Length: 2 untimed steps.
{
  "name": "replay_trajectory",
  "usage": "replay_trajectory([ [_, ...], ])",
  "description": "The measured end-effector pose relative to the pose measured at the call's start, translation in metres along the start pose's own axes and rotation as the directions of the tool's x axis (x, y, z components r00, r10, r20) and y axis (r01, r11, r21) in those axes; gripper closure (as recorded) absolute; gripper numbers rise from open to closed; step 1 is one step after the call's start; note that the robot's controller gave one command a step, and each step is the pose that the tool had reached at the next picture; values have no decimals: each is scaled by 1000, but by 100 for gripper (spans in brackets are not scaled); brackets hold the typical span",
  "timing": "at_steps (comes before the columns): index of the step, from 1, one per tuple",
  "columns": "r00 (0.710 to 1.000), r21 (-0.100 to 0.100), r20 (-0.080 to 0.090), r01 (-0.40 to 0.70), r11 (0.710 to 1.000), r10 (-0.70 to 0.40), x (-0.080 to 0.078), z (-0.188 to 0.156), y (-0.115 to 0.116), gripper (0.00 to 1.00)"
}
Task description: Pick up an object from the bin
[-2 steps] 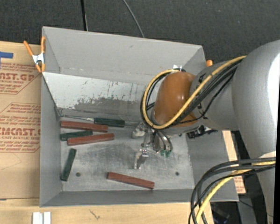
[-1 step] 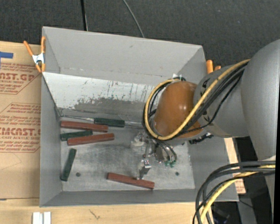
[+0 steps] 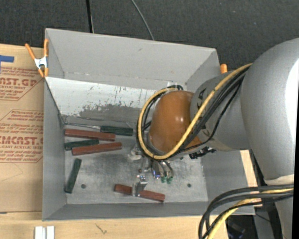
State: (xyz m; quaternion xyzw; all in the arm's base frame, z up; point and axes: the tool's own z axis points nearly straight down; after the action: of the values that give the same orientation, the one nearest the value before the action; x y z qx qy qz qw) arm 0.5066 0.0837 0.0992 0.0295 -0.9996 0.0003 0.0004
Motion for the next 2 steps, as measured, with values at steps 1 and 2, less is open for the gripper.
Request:
replay_trajectory([
  [1, 1000, -8, 6, -29, 1000, 29, 4, 10, 18, 100],
  [2, 1000, -8, 7, -29, 1000, 29, 4, 10, 17, 100],
])
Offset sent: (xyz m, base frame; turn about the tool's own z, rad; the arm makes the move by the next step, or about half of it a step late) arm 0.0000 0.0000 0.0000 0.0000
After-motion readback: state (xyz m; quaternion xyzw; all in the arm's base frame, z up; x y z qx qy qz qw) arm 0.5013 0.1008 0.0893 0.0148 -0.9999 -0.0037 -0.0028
